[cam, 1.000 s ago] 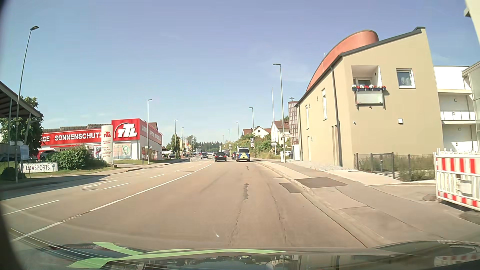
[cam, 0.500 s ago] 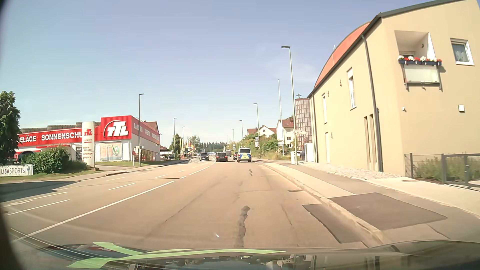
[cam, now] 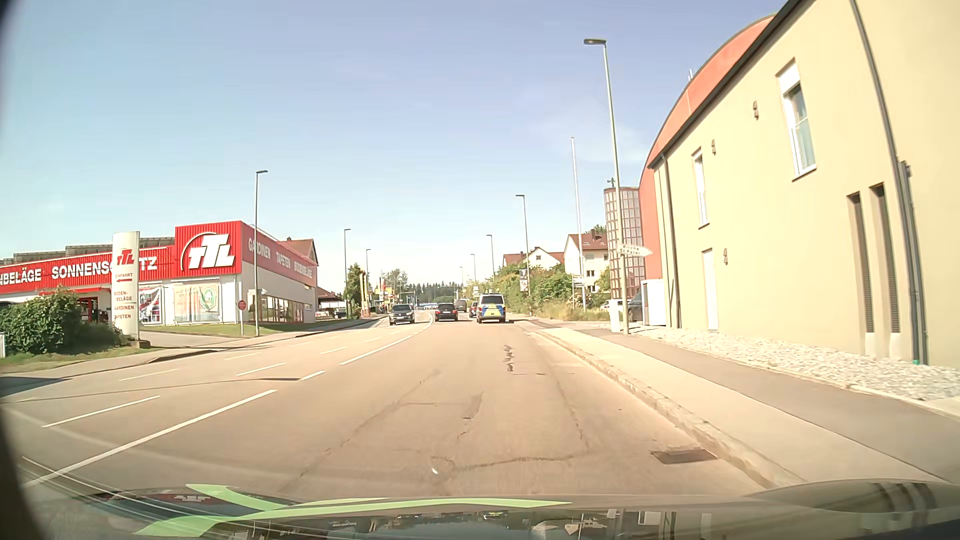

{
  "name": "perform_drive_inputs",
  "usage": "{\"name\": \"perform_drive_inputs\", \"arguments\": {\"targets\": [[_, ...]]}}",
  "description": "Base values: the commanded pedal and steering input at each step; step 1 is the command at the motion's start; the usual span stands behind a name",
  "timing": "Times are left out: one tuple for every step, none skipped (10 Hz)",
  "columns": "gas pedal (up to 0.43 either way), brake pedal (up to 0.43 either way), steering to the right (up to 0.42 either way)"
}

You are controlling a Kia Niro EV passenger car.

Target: Follow the waypoints while adhering to traffic rules and regulations

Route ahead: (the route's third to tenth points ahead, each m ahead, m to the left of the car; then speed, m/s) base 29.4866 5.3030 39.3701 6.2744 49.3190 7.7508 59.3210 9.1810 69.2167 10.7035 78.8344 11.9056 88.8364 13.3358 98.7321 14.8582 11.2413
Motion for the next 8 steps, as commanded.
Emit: {"name": "perform_drive_inputs", "arguments": {"targets": [[0.067,0.000,-0.015],[0.067,0.000,-0.015],[0.079,0.000,-0.015],[0.087,0.000,-0.015],[0.087,0.000,-0.015],[0.087,0.000,-0.015],[0.087,0.000,-0.015],[0.087,0.000,-0.015]]}}
